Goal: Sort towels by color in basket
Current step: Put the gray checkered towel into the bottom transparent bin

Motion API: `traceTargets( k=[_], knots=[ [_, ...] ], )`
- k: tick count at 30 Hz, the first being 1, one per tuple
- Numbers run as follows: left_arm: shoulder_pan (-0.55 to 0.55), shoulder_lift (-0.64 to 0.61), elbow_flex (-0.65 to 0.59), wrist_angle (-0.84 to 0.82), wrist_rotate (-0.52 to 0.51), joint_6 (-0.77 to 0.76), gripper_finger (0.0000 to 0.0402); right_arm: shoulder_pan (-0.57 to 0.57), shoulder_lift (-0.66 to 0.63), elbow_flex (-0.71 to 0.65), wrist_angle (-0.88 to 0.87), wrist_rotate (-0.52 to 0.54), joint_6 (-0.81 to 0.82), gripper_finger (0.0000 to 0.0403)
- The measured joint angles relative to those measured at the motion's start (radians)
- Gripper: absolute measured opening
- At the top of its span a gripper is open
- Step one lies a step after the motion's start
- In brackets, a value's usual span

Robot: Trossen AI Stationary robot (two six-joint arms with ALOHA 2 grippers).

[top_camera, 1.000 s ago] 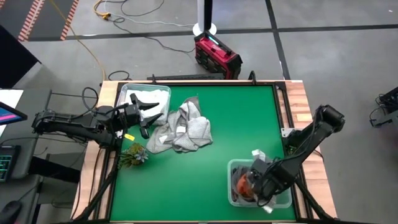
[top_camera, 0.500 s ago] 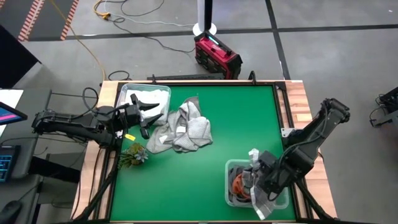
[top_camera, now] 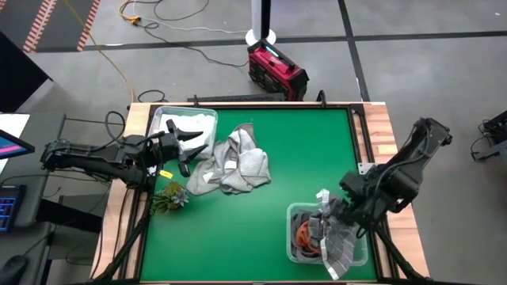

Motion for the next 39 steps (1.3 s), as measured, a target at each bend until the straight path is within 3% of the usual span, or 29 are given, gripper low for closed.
traceTargets(
  k=[5, 14, 21, 28, 31, 39],
  knots=[
    [0.000, 0.000, 0.000, 0.000, 0.000, -0.006, 0.0196, -0.004, -0.026, 0.001, 0.093, 0.124, -0.095, 0.0270],
    [0.000, 0.000, 0.000, 0.002, 0.000, -0.012, 0.0196, -0.123, 0.090, 0.001, -0.021, 0.118, -0.130, 0.0270],
    [0.000, 0.000, 0.000, 0.000, 0.001, -0.011, 0.0196, -0.159, 0.132, 0.001, 0.171, 0.007, -0.226, 0.0270],
    [0.000, 0.000, 0.000, 0.000, 0.001, 0.001, 0.0196, -0.168, 0.166, 0.001, 0.183, -0.090, -0.241, 0.0260],
    [0.000, 0.000, 0.000, -0.001, 0.000, 0.001, 0.0196, -0.155, 0.165, 0.001, 0.171, -0.087, -0.251, 0.0221],
    [0.000, 0.000, 0.000, -0.002, 0.000, 0.002, 0.0196, -0.140, 0.150, 0.001, 0.144, -0.040, -0.254, 0.0041]
  ],
)
